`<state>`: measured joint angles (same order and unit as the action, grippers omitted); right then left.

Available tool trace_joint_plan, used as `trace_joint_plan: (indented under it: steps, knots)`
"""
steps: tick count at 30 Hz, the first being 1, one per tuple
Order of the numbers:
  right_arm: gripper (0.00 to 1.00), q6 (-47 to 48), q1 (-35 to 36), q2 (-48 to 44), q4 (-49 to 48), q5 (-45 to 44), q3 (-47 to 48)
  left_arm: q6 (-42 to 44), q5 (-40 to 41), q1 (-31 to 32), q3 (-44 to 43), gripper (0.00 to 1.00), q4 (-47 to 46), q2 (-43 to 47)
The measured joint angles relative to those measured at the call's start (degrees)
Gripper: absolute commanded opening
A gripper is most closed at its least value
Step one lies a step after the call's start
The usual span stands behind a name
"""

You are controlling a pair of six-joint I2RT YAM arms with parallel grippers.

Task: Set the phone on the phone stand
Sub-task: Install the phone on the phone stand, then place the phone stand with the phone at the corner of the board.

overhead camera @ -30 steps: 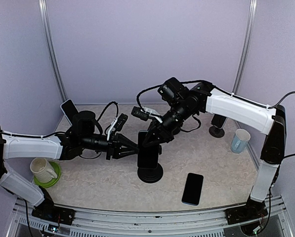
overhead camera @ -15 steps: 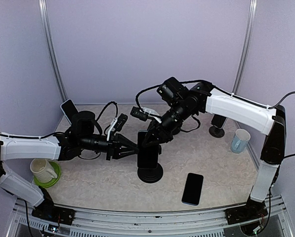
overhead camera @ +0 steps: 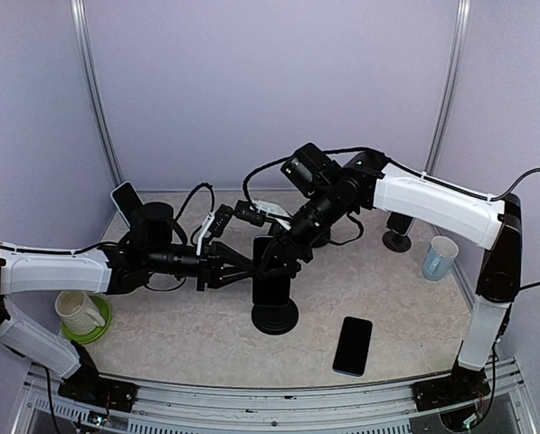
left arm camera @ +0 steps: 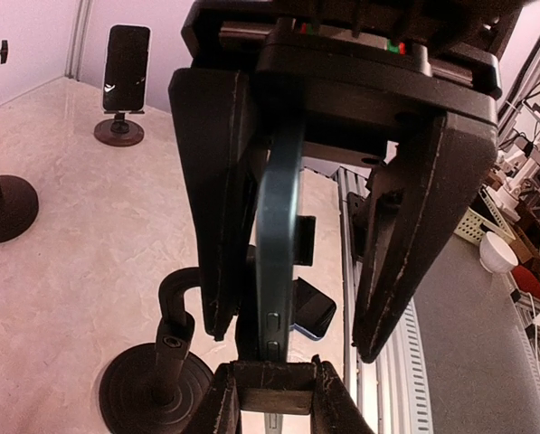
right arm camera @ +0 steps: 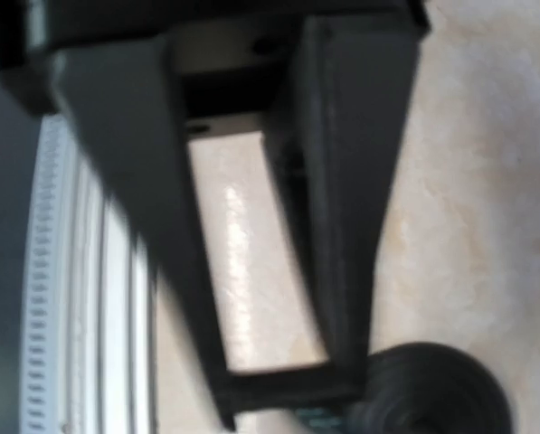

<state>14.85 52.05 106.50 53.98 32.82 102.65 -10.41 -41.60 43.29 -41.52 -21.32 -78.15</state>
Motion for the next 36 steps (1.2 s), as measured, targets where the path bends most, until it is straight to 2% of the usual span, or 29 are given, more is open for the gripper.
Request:
trace_joint_plan:
  steps: [1,2,11,17,23,27,36]
  knots:
    - [0.97,0.0,0.1,-0.1,0.0,0.1,0.3,0.0,0.3,0.0,0.0,0.02,-0.2,0.0]
    - [1.0,-0.2,0.3,-0.2,0.0,0.0,0.5,-0.1,0.7,0.0,0.0,0.02,-0.5,0.0]
    - [1.0,-0.5,1.1,-1.1,-0.3,-2.7,1.4,-0.7,3.8,-0.2,0.0,0.02,-2.3,0.0]
    - [1.0,-3.8,-1.7,-1.3,1.7,-15.0,0.5,-0.7,2.3,0.0,0.0,0.02,-1.7,0.0]
    - [1.0,-7.1,-3.7,-3.0,1.5,-17.5,0.0,-0.8,3.7,-0.5,0.0,0.02,-1.7,0.1]
    - [1.0,-8.4,-6.0,-7.5,-2.0,-15.4,-3.7,-0.9,4.1,-0.4,0.0,0.01,-1.7,0.2]
    - [1.0,-8.7,-7.1,-15.0,-13.5,-2.2,-18.4,-2.3,5.0,0.3,2.2,0.01,-3.1,1.4]
